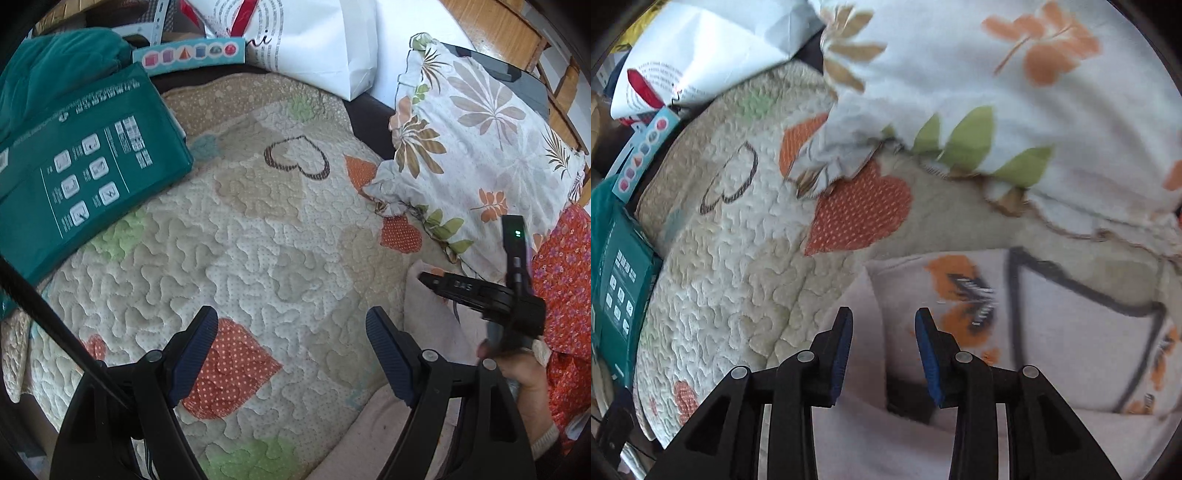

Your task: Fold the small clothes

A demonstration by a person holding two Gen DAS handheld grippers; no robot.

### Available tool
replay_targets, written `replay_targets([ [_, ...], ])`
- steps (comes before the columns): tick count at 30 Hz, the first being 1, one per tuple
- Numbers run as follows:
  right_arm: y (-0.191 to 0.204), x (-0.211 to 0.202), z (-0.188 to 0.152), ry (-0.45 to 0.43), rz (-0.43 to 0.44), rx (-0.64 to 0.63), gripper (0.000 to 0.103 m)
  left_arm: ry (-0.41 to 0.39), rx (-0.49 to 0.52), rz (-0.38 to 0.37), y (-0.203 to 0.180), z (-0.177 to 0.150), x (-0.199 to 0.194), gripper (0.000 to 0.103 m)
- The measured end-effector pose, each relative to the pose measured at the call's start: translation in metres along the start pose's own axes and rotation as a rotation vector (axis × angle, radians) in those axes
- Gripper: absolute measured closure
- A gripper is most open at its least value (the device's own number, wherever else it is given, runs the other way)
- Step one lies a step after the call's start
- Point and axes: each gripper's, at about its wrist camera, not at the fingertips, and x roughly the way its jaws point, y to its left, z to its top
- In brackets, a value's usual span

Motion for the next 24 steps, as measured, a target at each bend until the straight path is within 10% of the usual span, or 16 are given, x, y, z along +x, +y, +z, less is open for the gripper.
replay_targets([
  [2, 0.005, 0.007, 0.003, 0.035, 0.05, -0.025, 0.1, 0.015, -0.001, -0.013, 0.0, -0.001, 0.001, 0.022],
  [16, 0.031, 0.018, 0.077, -0.126, -0.246, -0.057, 0.102, 0.024, 0.002, 0.036, 0.008, 0.003, 0.009, 0.022],
  [24, 0.049, -0.057, -0.041, -0.084, -0.01, -0.149, 0.09, 0.001, -0.04, 0.03, 0.024, 0.005, -0.001, 0.022],
])
